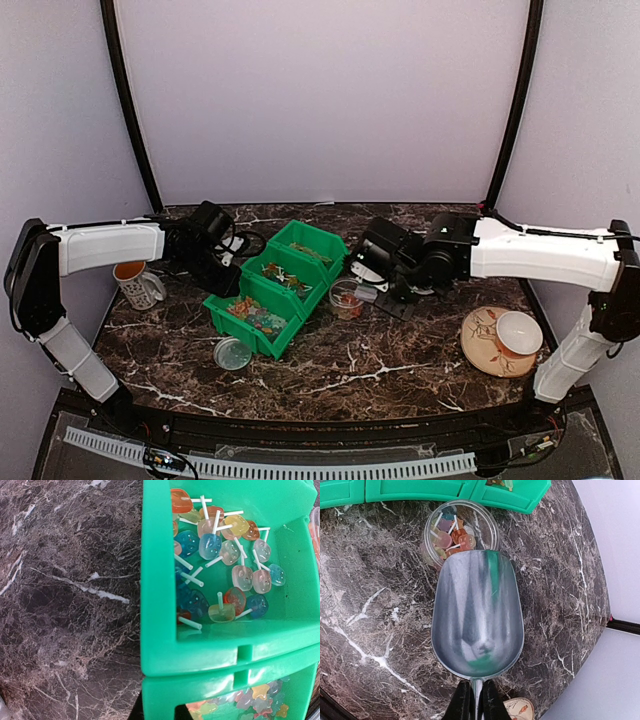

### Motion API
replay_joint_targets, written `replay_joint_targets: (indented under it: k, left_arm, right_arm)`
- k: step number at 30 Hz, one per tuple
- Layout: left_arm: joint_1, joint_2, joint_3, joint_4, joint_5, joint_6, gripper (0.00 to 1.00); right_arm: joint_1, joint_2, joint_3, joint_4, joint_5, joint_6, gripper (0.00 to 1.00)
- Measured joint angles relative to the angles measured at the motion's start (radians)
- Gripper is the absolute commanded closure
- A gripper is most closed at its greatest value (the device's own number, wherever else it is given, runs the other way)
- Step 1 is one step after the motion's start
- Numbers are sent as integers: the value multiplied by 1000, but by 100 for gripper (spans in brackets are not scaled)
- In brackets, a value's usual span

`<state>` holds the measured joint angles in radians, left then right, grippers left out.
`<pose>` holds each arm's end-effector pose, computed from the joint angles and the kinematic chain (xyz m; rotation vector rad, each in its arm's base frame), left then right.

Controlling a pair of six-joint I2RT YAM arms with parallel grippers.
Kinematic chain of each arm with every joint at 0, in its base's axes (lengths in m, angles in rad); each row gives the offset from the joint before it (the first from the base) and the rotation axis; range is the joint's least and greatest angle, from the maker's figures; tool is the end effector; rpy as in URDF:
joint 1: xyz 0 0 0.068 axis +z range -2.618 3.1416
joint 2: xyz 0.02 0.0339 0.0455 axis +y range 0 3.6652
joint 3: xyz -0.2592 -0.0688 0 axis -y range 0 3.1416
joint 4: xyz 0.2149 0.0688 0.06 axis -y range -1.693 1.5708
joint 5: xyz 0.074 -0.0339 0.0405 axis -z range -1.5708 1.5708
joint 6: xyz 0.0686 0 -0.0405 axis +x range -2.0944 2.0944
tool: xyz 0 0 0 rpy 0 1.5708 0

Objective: Pack the candies
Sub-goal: Place the fake candies in the packing bottle, then adjust the fake candies in the storage box.

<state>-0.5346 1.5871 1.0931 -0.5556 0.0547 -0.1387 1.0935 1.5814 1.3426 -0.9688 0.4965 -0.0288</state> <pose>0.2673 -0.1626 0.2000 0.5404 2.5957 -0.3020 0.1638 0.2457 0.2546 -1.2638 2.2350 -0.3211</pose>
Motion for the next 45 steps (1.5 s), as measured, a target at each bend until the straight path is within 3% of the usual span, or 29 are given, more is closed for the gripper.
replay_joint_targets:
  k: [10, 29, 39, 45]
  left_arm:
    - [0, 0, 0, 0, 0, 0, 100]
    - [0, -14, -22, 29, 19, 0, 100]
    - [14, -152, -145, 135, 25, -5, 100]
    - [47, -193, -191, 243, 129, -55, 100]
  right_arm:
    - [40, 21, 24, 72, 49, -69, 100]
    - [90, 301, 257, 154, 212, -251, 100]
    - [90, 171, 187, 299, 278, -216, 100]
    - [90, 32, 130, 391, 309, -185, 100]
